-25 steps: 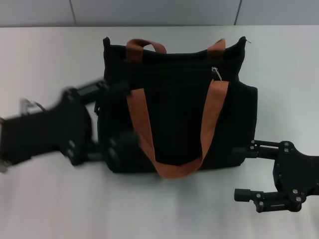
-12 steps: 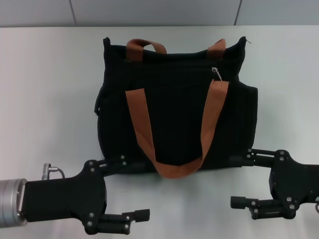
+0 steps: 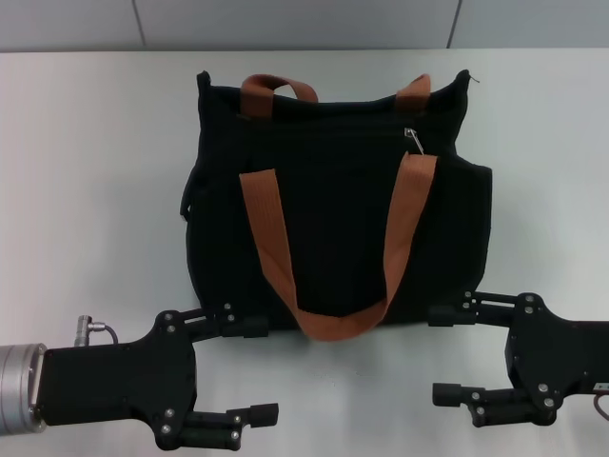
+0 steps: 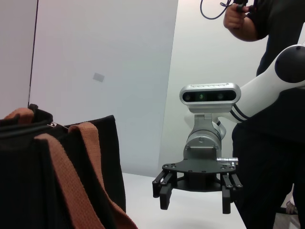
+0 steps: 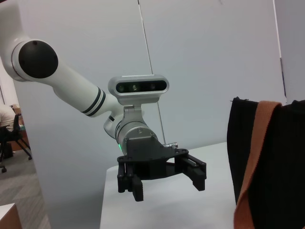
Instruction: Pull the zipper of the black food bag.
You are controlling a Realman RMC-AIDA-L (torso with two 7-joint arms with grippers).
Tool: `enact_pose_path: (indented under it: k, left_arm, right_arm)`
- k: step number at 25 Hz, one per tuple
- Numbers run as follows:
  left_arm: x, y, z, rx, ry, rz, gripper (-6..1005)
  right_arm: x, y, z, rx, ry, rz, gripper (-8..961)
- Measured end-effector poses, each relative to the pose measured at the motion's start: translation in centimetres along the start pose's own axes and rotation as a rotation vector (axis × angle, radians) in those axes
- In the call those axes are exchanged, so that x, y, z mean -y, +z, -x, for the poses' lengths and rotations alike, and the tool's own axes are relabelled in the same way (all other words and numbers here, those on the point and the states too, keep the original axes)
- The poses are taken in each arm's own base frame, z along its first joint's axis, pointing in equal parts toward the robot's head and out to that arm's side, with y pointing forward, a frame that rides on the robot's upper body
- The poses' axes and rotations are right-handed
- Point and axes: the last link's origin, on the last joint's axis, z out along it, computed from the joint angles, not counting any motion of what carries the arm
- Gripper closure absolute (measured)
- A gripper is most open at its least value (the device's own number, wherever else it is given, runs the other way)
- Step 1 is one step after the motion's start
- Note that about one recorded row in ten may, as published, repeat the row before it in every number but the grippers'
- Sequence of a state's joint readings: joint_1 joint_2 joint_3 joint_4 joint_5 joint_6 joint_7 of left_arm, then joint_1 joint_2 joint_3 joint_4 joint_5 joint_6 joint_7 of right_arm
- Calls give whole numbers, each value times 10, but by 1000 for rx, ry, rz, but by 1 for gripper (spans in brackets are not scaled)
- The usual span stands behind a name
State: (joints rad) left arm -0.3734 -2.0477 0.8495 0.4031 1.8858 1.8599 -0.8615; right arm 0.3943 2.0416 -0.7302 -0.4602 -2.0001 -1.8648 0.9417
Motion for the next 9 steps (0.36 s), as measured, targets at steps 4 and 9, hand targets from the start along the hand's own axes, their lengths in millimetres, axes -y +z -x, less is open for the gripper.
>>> enact_pose_path:
  k: [4, 9]
  left_arm:
    - [0, 0, 0, 1, -1, 1, 167]
    - [-1, -1, 0, 1, -2, 1, 167]
  right_arm:
    - [0, 0, 0, 1, 0, 0, 178]
    - [-1, 2, -1, -1, 3, 5, 178]
